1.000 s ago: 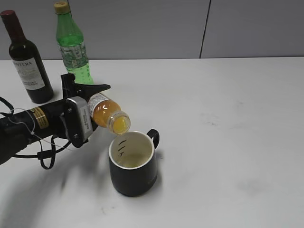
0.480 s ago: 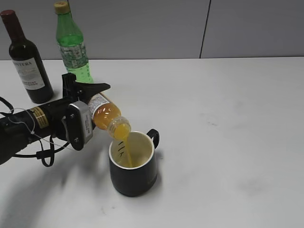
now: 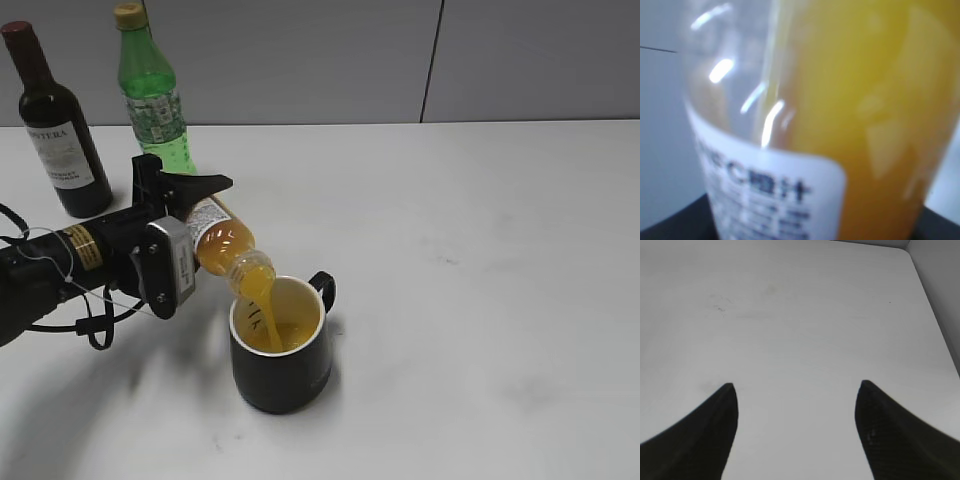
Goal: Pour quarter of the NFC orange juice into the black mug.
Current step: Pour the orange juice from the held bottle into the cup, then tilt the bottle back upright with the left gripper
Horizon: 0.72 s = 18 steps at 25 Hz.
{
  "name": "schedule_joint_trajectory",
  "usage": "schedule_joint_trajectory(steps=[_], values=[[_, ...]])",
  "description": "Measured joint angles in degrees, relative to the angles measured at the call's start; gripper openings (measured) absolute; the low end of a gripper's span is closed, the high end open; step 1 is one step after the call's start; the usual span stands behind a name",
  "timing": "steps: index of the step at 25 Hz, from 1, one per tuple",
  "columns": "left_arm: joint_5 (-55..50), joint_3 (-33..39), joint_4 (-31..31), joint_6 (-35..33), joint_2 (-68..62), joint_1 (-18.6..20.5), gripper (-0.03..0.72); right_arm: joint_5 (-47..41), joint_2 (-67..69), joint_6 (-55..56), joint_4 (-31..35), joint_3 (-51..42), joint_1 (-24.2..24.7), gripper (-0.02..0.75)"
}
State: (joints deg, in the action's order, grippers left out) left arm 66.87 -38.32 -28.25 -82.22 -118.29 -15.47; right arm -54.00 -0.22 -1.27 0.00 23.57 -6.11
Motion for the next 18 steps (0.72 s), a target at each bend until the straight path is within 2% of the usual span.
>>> schedule_joint_trajectory(steps=[18], values=[[0.07, 0.0, 0.0, -0.08, 0.04, 0.0, 0.469, 0.0, 0.0, 0.0, 0.0, 0.0, 0.0, 0.556]])
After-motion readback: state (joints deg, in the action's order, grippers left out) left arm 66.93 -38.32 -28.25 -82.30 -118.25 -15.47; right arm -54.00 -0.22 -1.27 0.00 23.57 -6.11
